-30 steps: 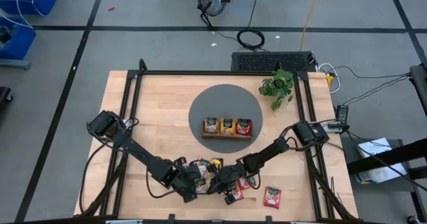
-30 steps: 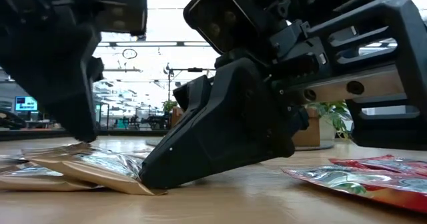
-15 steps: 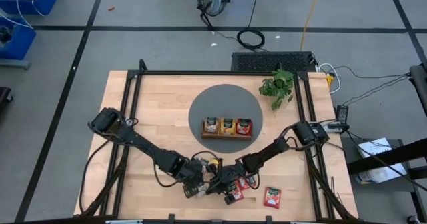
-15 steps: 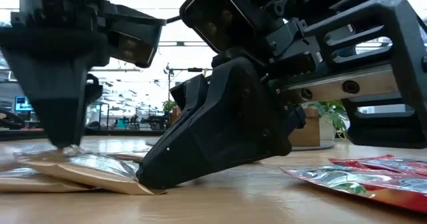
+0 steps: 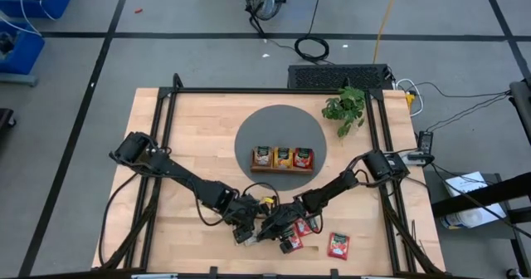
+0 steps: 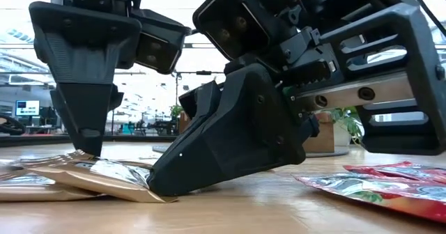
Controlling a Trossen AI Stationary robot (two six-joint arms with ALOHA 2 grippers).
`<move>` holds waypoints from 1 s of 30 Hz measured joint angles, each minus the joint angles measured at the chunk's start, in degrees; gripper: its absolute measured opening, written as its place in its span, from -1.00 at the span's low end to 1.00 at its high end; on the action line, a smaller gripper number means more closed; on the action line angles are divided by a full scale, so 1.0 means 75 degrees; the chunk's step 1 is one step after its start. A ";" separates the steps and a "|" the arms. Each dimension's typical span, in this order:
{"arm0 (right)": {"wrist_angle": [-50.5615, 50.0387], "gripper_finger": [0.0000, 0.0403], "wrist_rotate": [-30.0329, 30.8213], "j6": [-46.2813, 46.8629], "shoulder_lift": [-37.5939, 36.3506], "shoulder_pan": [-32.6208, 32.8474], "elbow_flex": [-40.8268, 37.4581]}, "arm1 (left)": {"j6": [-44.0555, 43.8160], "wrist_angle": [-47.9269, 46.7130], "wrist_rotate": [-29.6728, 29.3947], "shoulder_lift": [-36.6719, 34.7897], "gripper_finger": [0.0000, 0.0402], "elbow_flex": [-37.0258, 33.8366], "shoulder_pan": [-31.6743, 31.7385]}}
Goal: Pick & Place Tea
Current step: Put the brown tea bag into the left slot of the wooden organizer
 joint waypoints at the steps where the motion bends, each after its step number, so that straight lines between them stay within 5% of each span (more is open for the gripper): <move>1: 0.0021 -1.00 -0.0003 0.0017 0.0000 -0.0006 0.0000 | -0.0004 0.0012 0.0012 0.0030 0.33 0.0000 -0.0016; 16: 0.0135 -1.00 0.0041 0.0059 -0.0003 -0.0123 0.0000 | -0.0002 0.0781 0.0631 0.0458 -0.01 0.0017 0.0034; 27: 0.0211 -1.00 0.0569 -0.0147 -0.0006 -0.0066 0.0000 | 0.1218 0.0719 0.0371 0.0417 -0.86 0.0064 0.0087; 30: 0.0461 -1.00 0.0812 -0.0148 -0.0003 -0.0047 0.0000 | 0.1626 0.0521 0.0369 0.0411 -0.96 0.0302 0.0073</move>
